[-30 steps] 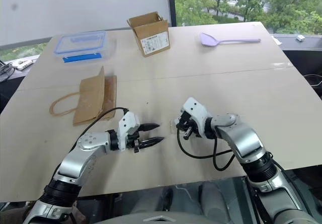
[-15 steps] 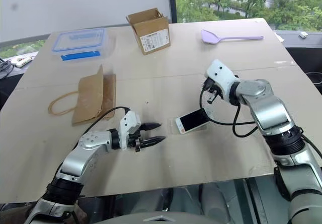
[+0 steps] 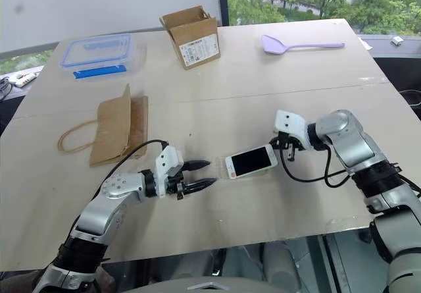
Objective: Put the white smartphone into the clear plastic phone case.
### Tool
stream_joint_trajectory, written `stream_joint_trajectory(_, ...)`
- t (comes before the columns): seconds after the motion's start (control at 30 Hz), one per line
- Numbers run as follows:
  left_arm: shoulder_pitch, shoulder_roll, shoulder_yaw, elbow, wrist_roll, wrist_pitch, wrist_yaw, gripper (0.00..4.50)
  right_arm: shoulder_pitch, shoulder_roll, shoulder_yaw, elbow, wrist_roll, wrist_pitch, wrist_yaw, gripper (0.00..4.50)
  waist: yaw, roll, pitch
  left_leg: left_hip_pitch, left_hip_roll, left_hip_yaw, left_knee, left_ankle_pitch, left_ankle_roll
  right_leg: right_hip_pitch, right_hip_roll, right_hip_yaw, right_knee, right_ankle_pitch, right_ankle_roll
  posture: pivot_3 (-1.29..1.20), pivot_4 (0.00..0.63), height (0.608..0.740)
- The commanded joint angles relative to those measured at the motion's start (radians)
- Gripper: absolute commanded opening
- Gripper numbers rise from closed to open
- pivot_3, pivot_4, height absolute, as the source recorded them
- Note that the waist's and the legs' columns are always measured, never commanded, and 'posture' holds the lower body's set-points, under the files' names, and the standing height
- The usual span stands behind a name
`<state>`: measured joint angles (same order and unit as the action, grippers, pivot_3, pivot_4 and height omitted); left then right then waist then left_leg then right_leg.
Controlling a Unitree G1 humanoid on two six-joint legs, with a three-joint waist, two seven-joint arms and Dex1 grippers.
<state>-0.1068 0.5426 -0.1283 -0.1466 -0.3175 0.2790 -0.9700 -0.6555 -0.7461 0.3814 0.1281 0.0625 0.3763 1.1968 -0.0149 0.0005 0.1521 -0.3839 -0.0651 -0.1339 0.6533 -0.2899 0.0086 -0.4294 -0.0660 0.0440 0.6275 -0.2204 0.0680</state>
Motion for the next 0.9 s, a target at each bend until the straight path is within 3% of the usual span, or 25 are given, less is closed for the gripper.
stream_joint_trajectory(0.03, -0.001, 0.006, -0.006, -0.021, 0.003, 0.009, 0.004, 2.78, 0.019, -0.014, -0.036, -0.092, 0.001, 0.022, -0.005, 0.0, -0.001, 0.0, 0.0, 0.0, 0.0, 0.001, 0.0, 0.0, 0.0, 0.0, 0.0, 0.001, 0.0, 0.0, 0.0, 0.0, 0.15, 0.74)
stream_joint_trajectory(0.4, -0.068, 0.001, -0.041, 0.029, 0.019, 0.003, -0.029, 2.78, 0.08, 0.0, -0.019, -0.236, -0.081, 0.092, -0.11, 0.0, 0.006, 0.0, 0.0, 0.0, -0.001, 0.001, 0.001, 0.0, 0.0, 0.0, 0.002, 0.0, 0.002, 0.0, 0.0, 0.0, 0.15, 0.74)
stream_joint_trajectory(0.73, -0.103, 0.024, -0.01, 0.106, 0.025, -0.044, -0.057, 2.78, 0.195, -0.108, -0.15, -0.405, -0.089, 0.168, -0.179, 0.0, 0.003, 0.0, 0.0, 0.0, -0.001, 0.001, 0.003, 0.0, 0.0, 0.0, 0.002, 0.0, 0.004, 0.0, 0.0, 0.0, 0.15, 0.74)
stream_joint_trajectory(0.9, -0.114, 0.019, -0.016, 0.137, 0.032, -0.069, -0.061, 2.78, 0.255, -0.108, -0.154, -0.497, -0.07, 0.22, -0.189, 0.0, 0.001, 0.0, 0.0, 0.001, 0.0, 0.002, 0.004, 0.0, 0.0, 0.0, 0.002, 0.001, 0.006, 0.0, 0.0, 0.0, 0.15, 0.74)
